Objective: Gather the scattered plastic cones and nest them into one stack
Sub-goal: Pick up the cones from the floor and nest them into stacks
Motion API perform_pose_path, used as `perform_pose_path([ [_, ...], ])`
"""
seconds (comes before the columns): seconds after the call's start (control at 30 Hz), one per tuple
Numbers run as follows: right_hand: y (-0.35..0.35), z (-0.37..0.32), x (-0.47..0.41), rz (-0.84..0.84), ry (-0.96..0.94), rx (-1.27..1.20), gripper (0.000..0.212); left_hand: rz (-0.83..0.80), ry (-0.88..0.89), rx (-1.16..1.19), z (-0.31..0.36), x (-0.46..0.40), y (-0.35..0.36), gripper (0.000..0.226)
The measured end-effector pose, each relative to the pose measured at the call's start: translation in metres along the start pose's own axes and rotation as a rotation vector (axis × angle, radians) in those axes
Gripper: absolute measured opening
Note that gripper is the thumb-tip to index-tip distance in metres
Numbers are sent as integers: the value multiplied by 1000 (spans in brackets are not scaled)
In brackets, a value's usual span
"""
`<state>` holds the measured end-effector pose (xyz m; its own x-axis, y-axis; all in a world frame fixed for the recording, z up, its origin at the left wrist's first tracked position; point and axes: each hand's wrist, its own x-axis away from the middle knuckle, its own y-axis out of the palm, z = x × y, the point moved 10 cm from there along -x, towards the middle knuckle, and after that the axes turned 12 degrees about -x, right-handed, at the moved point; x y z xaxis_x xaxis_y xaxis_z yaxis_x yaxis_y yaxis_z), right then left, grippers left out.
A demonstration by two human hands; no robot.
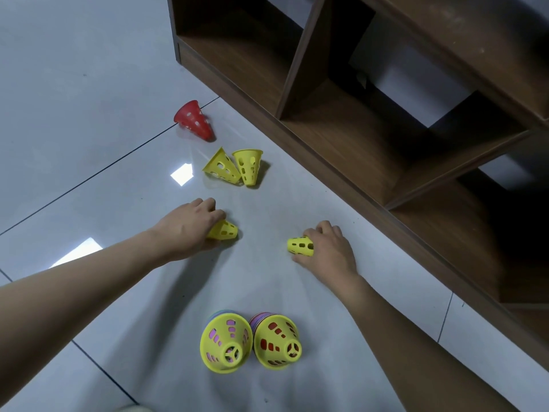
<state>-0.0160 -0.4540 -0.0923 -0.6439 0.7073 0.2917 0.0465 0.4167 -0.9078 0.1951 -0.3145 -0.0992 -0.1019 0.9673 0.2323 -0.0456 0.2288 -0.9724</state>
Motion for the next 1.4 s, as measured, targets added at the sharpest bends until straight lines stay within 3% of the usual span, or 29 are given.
perform_pose_path([
  [0.1, -14, 9, 27, 119, 108, -449, 33, -36, 0, -52, 0, -1, 2, 56],
  [0.2, -30, -6, 63, 191, 82, -733, 43, -82, -10, -166, -1, -1, -1, 58],
  [0.3, -56, -38, 103, 218, -61, -841, 42, -97, -53, -199, 0, 6, 0, 59],
  [0.47, -88, -72, 164, 268, -135, -891, 15, 5, -69, -259, 11, 24, 5, 52],
  [0.53, -82, -80, 182, 259, -196, -829, 25, -1, -63, -235, 10, 28, 9, 51],
  [0.63, -49, -80, 194, 195, -260, -695, 39, -65, -120, -53, 0, 31, 13, 58],
  [0.7, -21, -75, 192, 118, -269, -623, 41, -65, -209, 227, -7, 37, 9, 66],
  [0.8, 1, -66, 186, 67, -244, -659, 43, 163, -370, 682, -14, 63, -24, 54],
  [0.9, 1, -65, 183, 93, -244, -676, 43, 436, -505, 866, -21, 109, -64, 38],
  [1.0, 1, -66, 183, 98, -234, -704, 42, 585, -410, 946, 4, 149, -99, 30],
  [1.13, 2, -65, 184, 101, -205, -718, 40, 694, -121, 992, 61, 185, -111, 51],
  [1.27, 3, -66, 186, 88, -186, -717, 39, 561, 56, 995, 103, 196, -82, 59],
  [1.4, 1, -66, 186, 84, -180, -740, 39, 404, 62, 732, 113, 187, -51, 57],
])
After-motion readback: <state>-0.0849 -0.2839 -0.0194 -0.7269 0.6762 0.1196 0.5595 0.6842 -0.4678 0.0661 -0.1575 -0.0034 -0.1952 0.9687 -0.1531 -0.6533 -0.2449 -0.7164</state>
